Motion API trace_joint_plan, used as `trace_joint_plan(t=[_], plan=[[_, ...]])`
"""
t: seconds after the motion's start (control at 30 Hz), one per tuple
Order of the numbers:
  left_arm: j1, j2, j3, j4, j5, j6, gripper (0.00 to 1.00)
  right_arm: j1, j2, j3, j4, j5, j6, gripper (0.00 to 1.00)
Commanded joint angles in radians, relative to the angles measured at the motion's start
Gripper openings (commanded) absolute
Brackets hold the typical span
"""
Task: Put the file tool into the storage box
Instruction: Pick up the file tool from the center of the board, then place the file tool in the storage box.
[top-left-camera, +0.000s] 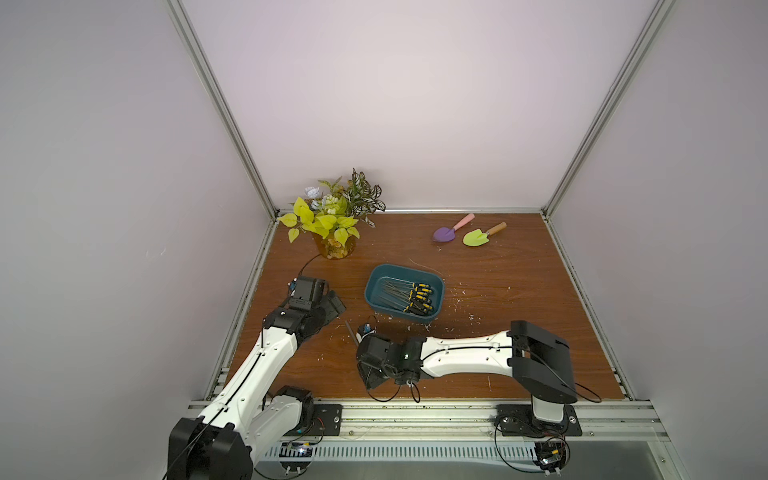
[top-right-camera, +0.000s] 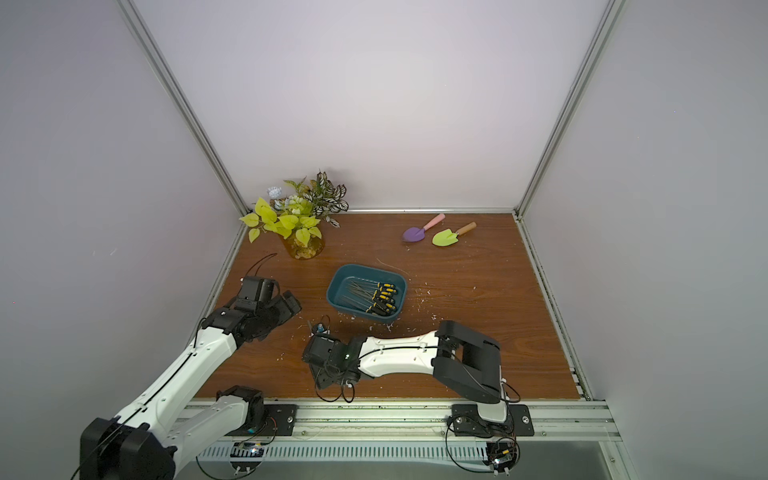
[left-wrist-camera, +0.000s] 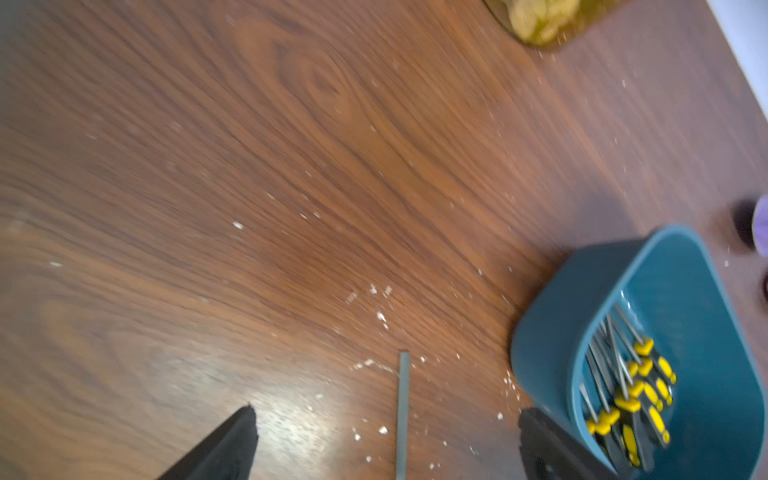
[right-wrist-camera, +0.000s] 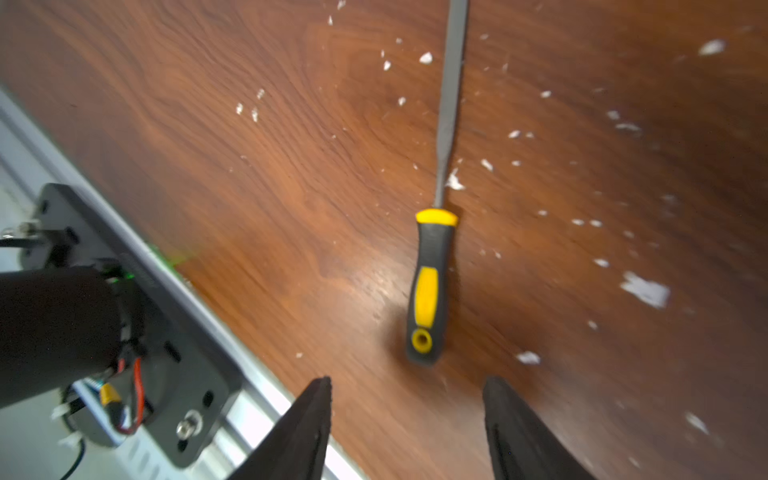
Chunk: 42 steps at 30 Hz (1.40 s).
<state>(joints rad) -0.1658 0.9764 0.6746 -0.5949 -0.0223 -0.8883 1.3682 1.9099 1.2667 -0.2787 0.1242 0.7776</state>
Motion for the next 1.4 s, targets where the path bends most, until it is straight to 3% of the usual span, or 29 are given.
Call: trace_joint_plan(t=[0.0, 0.2, 0.4, 0.53, 0.67, 1.0, 1.2, 1.37], plan=[[0.03, -0.048, 0.021, -0.031, 0.009, 0.04, 1.0, -0.009, -0.001, 0.063, -0.066, 0.008, -0.011, 0.63], [0.031, -0.073, -0.026, -0.031, 0.023, 0.01, 1.0, -0.011, 0.091, 0.131, -0.129, 0.006, -0.04, 0.57], [0.031, -0.084, 0.022, -0.072, -0.023, 0.032, 1.0, -0.011, 0.146, 0.187, -0.155, 0.013, -0.077, 0.38], [0.032, -0.089, 0.047, -0.088, -0.039, 0.048, 1.0, -0.011, 0.124, 0.193, -0.169, 0.045, -0.134, 0.24], [0.033, -0.106, 0.078, -0.089, -0.048, 0.046, 1.0, -0.031, 0.011, 0.191, -0.184, 0.081, -0.245, 0.18], [0.033, -0.059, 0.123, -0.085, -0.025, 0.054, 1.0, -0.318, -0.278, 0.07, -0.191, -0.079, -0.607, 0.11], [0.032, -0.042, 0.129, -0.085, 0.03, 0.061, 1.0, -0.46, -0.292, -0.002, -0.187, -0.124, -0.764, 0.1], [0.031, -0.047, 0.116, -0.085, 0.034, 0.06, 1.0, -0.491, -0.25, -0.009, -0.193, -0.131, -0.849, 0.09]])
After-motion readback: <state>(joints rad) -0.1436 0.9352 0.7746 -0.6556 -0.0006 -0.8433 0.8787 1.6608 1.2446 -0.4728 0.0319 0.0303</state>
